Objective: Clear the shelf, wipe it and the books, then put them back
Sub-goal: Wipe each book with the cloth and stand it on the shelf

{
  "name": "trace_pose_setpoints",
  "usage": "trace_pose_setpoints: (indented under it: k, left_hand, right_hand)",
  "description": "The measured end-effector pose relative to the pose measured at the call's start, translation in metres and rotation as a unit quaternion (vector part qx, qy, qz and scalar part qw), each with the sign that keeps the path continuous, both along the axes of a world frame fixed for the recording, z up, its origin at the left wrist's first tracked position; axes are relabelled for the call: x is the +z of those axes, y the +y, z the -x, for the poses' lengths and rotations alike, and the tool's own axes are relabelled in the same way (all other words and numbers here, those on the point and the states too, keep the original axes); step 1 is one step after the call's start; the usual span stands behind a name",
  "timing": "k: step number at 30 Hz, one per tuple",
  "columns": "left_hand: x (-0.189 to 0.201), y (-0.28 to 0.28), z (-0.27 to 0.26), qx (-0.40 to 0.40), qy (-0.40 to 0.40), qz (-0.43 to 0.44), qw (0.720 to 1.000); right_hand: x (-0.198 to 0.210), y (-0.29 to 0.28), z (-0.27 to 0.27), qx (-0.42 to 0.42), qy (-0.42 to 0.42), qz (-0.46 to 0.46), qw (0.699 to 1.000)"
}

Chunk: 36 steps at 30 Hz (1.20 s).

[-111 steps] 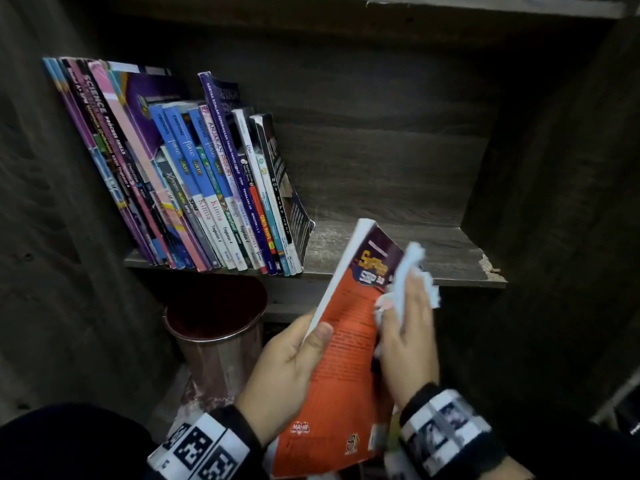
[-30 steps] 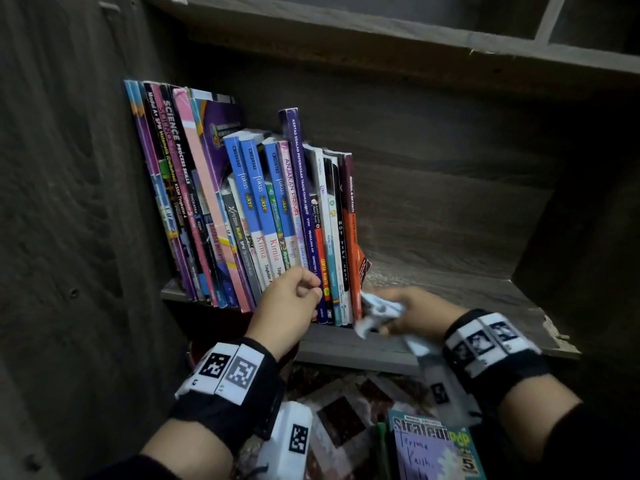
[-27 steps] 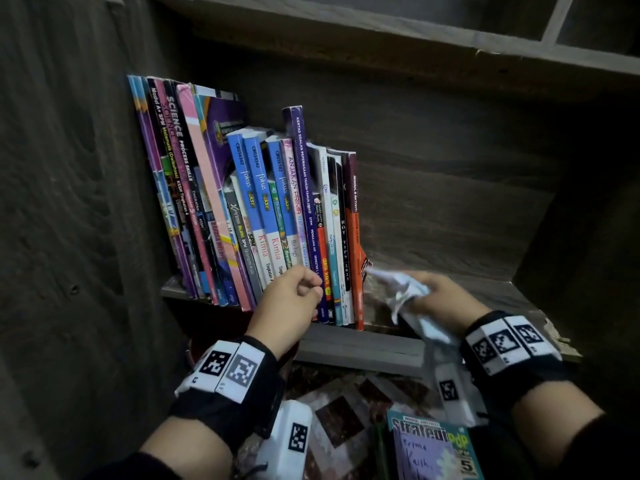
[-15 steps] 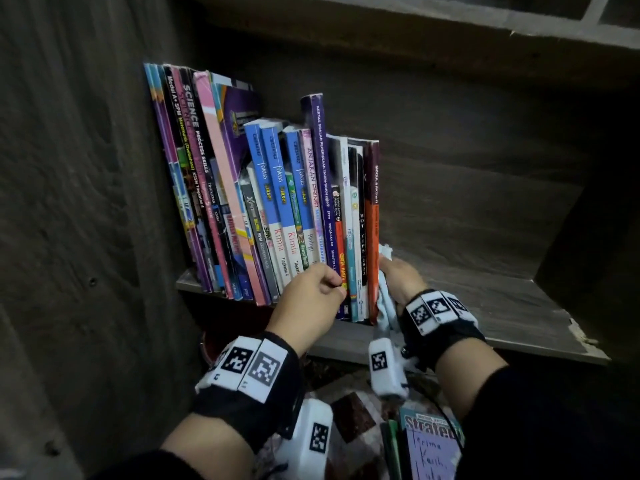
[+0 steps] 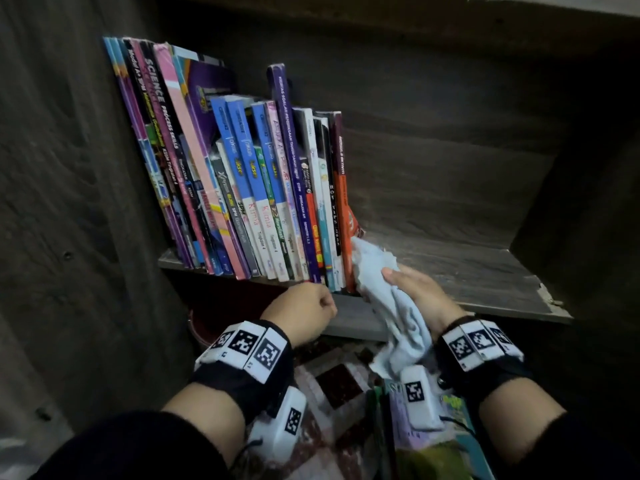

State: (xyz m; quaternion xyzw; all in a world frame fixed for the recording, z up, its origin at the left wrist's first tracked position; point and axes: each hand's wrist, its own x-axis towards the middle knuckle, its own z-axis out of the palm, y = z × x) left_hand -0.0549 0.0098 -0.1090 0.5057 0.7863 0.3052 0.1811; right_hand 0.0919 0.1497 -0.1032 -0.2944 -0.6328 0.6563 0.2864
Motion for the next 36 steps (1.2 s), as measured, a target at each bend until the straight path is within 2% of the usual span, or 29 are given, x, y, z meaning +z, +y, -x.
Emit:
trace_pose_setpoints:
  k: [3,6,9,12,15,17,19,23,27,29,32,36]
  left_hand:
    - [-0.02,0.015,-0.015,-0.034,0.035,0.083,0.995]
    - [-0.051,0.032,-0.031,-0.054,0.046,0.15,0.986]
    - [-0.083,0.048,-0.049,-0.065,0.055,0.197,0.977]
    - [-0.117,0.061,-0.069,-0.084,0.045,0.241,0.966]
    - [-0.149,0.067,-0.09,-0.078,0.008,0.251,0.965]
    - [-0.169,0.068,-0.105,-0.068,-0.04,0.255,0.964]
    - [-0.196,0.068,-0.119,-0.058,-0.1,0.26,0.959]
    - [-0.249,0.068,-0.146,-0.008,-0.218,0.231,0.948]
    - [-0.255,0.07,-0.156,0.05,-0.306,0.251,0.917]
    - [-0.252,0.069,-0.146,0.082,-0.323,0.233,0.914]
    - [-0.257,0.068,-0.122,0.114,-0.314,0.21,0.919]
    - [-0.254,0.065,-0.106,0.129,-0.311,0.101,0.936]
  right_hand:
    - [-0.028,0.007,-0.051,0.031,-0.084,-0.002,0.996]
    - [-0.077,0.024,-0.092,-0.049,-0.204,-0.052,0.976]
    - [-0.131,0.035,-0.118,-0.158,-0.292,-0.048,0.942]
    - [-0.167,0.028,-0.131,-0.196,-0.339,-0.015,0.92]
    - [-0.198,0.016,-0.136,-0.148,-0.393,-0.012,0.907]
    - [-0.224,0.009,-0.14,-0.069,-0.495,-0.037,0.865]
    - [-0.243,-0.001,-0.142,-0.048,-0.549,-0.03,0.834]
    - [-0.248,-0.015,-0.138,-0.076,-0.551,-0.036,0.831]
    - [-0.245,-0.019,-0.132,-0.066,-0.55,-0.046,0.832]
    - [-0.239,-0.024,-0.124,-0.059,-0.543,-0.042,0.837]
    - [-0.237,-0.04,-0.109,-0.024,-0.499,-0.039,0.865]
    - [-0.237,-0.066,-0.096,0.04,-0.436,-0.143,0.888]
